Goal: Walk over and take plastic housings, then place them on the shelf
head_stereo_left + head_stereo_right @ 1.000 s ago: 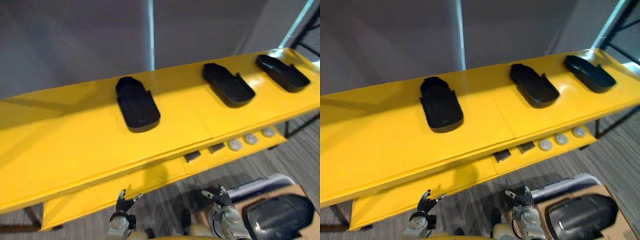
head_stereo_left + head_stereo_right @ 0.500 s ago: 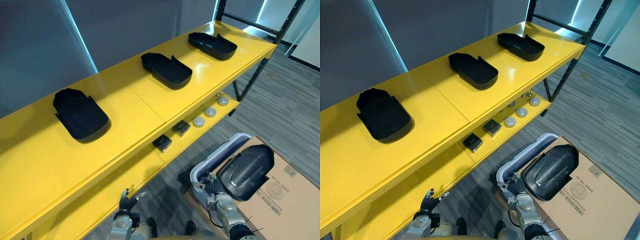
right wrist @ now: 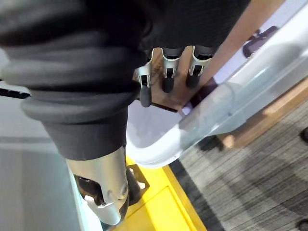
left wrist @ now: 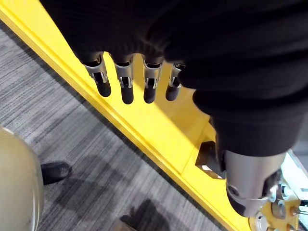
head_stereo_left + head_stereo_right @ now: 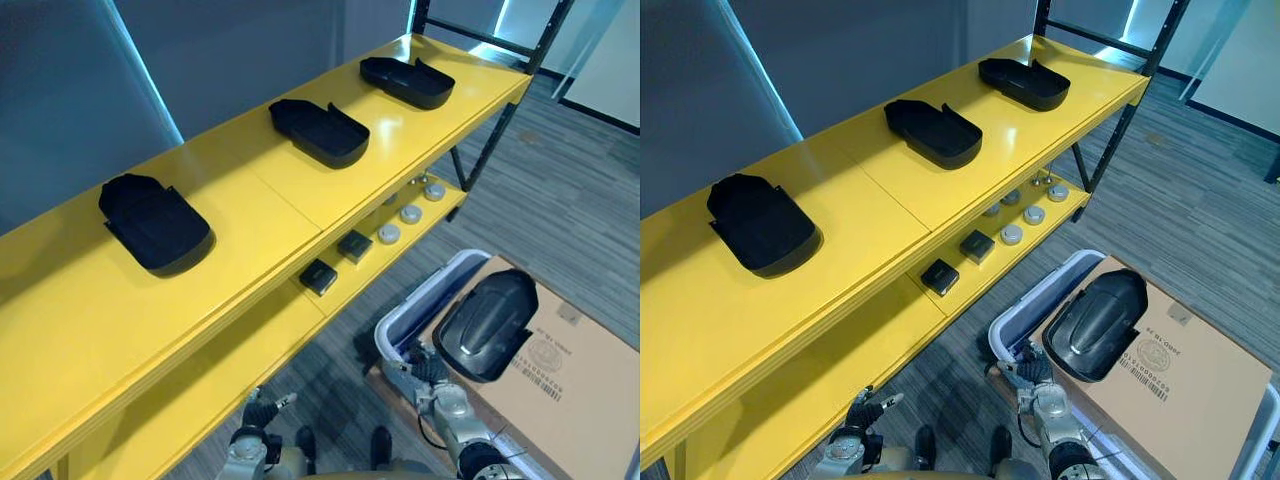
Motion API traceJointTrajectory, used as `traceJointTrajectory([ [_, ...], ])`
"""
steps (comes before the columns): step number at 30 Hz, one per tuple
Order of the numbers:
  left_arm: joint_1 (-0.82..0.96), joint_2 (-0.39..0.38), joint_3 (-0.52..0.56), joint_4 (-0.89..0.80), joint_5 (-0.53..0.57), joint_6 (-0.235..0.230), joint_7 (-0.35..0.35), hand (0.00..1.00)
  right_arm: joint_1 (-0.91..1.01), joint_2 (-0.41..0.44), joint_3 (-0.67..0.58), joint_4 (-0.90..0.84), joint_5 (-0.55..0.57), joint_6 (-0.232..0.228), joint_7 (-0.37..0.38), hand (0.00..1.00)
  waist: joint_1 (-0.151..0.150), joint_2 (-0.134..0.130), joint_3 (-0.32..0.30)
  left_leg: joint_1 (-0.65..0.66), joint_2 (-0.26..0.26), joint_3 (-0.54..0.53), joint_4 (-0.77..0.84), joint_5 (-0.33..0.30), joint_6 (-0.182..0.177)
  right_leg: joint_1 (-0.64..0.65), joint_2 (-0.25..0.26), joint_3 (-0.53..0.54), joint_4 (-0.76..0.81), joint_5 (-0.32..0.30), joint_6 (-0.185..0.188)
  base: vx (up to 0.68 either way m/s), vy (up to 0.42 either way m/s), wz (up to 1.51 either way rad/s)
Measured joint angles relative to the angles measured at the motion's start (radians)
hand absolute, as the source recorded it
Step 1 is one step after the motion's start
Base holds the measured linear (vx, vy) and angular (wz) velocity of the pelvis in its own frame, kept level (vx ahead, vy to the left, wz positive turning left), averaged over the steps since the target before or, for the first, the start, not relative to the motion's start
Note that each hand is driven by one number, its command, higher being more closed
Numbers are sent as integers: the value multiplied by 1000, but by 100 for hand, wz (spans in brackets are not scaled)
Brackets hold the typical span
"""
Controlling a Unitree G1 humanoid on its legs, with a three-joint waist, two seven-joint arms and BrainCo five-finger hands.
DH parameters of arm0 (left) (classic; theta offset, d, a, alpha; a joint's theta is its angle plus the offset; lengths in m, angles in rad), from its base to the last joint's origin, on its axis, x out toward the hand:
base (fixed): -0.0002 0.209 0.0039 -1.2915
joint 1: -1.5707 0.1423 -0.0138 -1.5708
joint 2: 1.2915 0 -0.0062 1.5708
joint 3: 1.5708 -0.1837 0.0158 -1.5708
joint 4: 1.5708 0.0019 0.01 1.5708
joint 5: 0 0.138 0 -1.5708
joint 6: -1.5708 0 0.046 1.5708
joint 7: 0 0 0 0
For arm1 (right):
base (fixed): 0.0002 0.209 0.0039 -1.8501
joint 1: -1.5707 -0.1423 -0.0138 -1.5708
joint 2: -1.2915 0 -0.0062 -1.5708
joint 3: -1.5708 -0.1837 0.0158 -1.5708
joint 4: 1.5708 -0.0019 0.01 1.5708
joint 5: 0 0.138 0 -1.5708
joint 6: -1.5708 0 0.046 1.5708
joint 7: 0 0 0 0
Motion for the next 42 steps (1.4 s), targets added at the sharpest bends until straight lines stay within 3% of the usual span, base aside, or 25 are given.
traceJointTrajectory([
  [8,1,19,-1,7,7,-1,0,0,19,8,-17,8,0,16,-1,0,-15,-4,-2,42,-26,-3,11,-16,51,30,-12,46,-14,13,18,109,50,-21],
  [9,0,24,-1,12,12,-1,0,0,19,11,-17,7,0,16,-1,0,-17,-5,-2,49,-25,22,20,-32,72,28,-11,69,-13,15,22,16,60,-47],
  [17,-13,25,1,38,21,-1,0,0,35,32,1,-95,0,5,-21,0,-20,-15,2,35,-24,221,86,-111,102,-56,-7,251,-7,60,51,-65,62,-77],
  [19,-20,24,12,38,19,-1,1,0,67,45,4,-152,0,6,-23,0,-25,-26,6,21,-14,283,120,-134,106,-80,3,286,-10,85,50,-105,35,-103],
  [21,-18,23,22,38,18,0,4,0,100,60,7,-191,0,6,-25,0,-23,-37,2,-1,16,368,154,-155,116,-108,29,264,-23,131,17,-128,-13,-126],
  [22,-15,21,45,39,17,2,3,0,110,63,8,-200,0,5,-28,0,-24,-37,2,-16,46,431,166,-165,126,-133,43,159,21,88,-44,-105,-56,-141],
  [23,-20,15,61,38,7,6,5,0,122,54,3,-197,-1,6,-33,0,-24,-19,4,-6,80,482,167,-166,124,-168,58,44,141,20,-83,-86,-53,-136],
  [25,-13,8,80,35,-7,7,4,0,143,46,-1,-185,-2,7,-44,0,-23,-7,11,10,113,528,184,-164,114,-153,64,-39,239,-66,-72,28,-45,-115],
  [26,-5,17,81,26,-17,6,4,0,158,45,-6,-172,-8,7,-45,0,-21,-31,3,10,99,506,210,-161,110,-104,53,-27,205,-81,-61,66,-125,-97],
  [27,-3,22,81,26,-21,6,4,0,155,40,-8,-155,-12,7,-45,0,-18,-35,1,9,92,476,221,-165,104,-88,50,-8,168,-80,-50,50,-175,-84],
  [29,1,5,82,31,-36,6,3,0,147,17,-9,-117,-19,8,-45,0,-19,-11,-3,10,94,363,232,-158,87,-56,71,47,92,-44,-50,14,-149,-75],
  [31,0,-5,75,32,-38,6,1,0,147,16,-9,-115,-19,11,-46,0,-22,7,1,9,108,360,245,-170,68,-56,82,57,74,-39,-51,-27,-84,-41],
  [33,-3,-4,73,34,-37,6,0,0,148,23,-13,-114,-18,23,-48,0,-18,11,13,-5,145,331,341,-190,39,-32,101,68,65,-40,-52,-36,-98,-29],
  [37,-9,-3,74,34,-36,4,0,0,129,19,-14,-115,-15,23,-53,0,-14,14,25,-58,157,225,487,-193,36,-7,113,120,50,-28,-63,11,-61,-38],
  [39,-11,-4,74,35,-37,5,-1,0,108,15,-19,-114,3,23,-63,0,-6,15,34,-68,113,127,436,-212,28,-2,106,187,24,3,-63,74,69,-59],
  [42,-12,-2,57,34,-37,5,0,0,93,13,-32,-109,3,23,-70,0,2,30,41,-57,101,69,293,-187,5,-2,97,220,19,22,-40,-5,122,-52],
])
